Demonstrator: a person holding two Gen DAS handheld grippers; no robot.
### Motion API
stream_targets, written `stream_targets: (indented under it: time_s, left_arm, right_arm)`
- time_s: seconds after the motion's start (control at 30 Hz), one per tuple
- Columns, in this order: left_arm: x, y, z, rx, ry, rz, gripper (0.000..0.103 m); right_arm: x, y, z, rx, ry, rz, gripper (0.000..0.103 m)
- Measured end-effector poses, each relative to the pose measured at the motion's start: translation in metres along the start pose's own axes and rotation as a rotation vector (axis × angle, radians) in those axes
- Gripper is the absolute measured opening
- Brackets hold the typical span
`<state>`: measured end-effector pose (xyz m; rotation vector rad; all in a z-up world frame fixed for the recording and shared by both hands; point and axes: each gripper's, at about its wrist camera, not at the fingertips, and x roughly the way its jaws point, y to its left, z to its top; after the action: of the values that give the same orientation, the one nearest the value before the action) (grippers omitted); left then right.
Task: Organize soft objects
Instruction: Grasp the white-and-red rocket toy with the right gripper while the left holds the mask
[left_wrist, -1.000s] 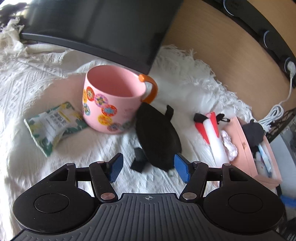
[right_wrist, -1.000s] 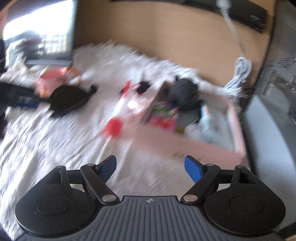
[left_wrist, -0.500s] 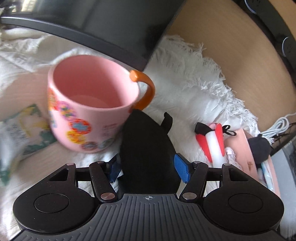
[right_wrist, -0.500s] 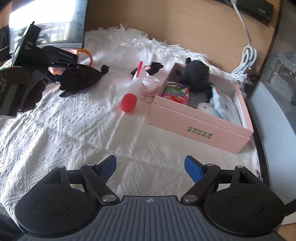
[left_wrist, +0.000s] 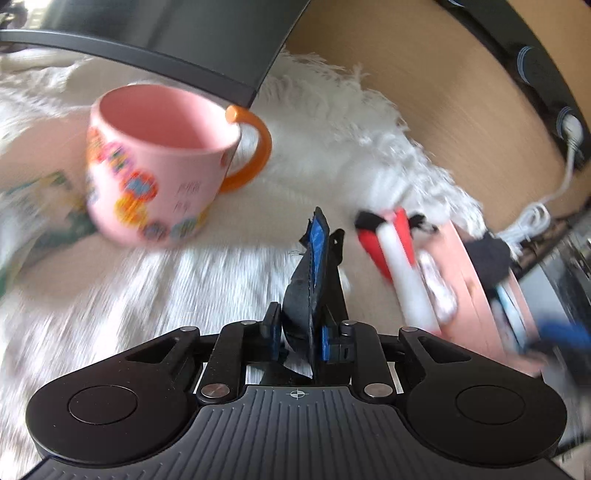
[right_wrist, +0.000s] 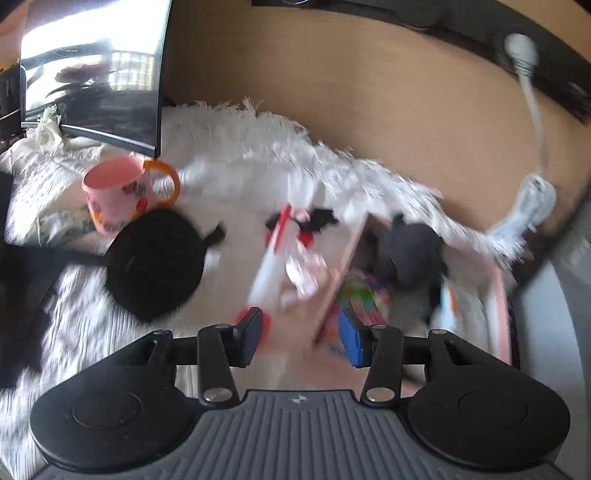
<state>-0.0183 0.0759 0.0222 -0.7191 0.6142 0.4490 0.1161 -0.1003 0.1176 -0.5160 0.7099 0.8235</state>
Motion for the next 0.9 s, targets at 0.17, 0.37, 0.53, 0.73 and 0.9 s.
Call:
stream_targets:
  time_s: [0.17,0.37,0.53,0.73,0.9]
  left_arm:
    - [-0.044,0.002,-0.034,-0.018,0.014,0.004,0.022]
    - [-0.072,0.009,-0.053,-0.04,0.031,0.056,0.022]
    - [-0.075,0.015,-0.054,-0.07,0.048,0.048,0.023]
    - [-0.074,0.004,-0.047,-0.009,0.04,0.011,0.022]
    - [-0.064,-0.004,-0.036,0.034,0.05,-0.001,0.022]
  right_arm:
    - [0.062,0.014,0.029,0.029,0.086,0.05,0.045]
    - [0.122,0.042,0.025,-0.038,0.155,-0.057,0.045]
    - [0.119,0.047,0.016,-0.027,0.181,-0.041,0.031]
    - [0.056,0.042,-0.003,0.047,0.163,0.147,0.029]
    - [0.002,0.041,-0.043,0.073,0.152,0.197,0.029]
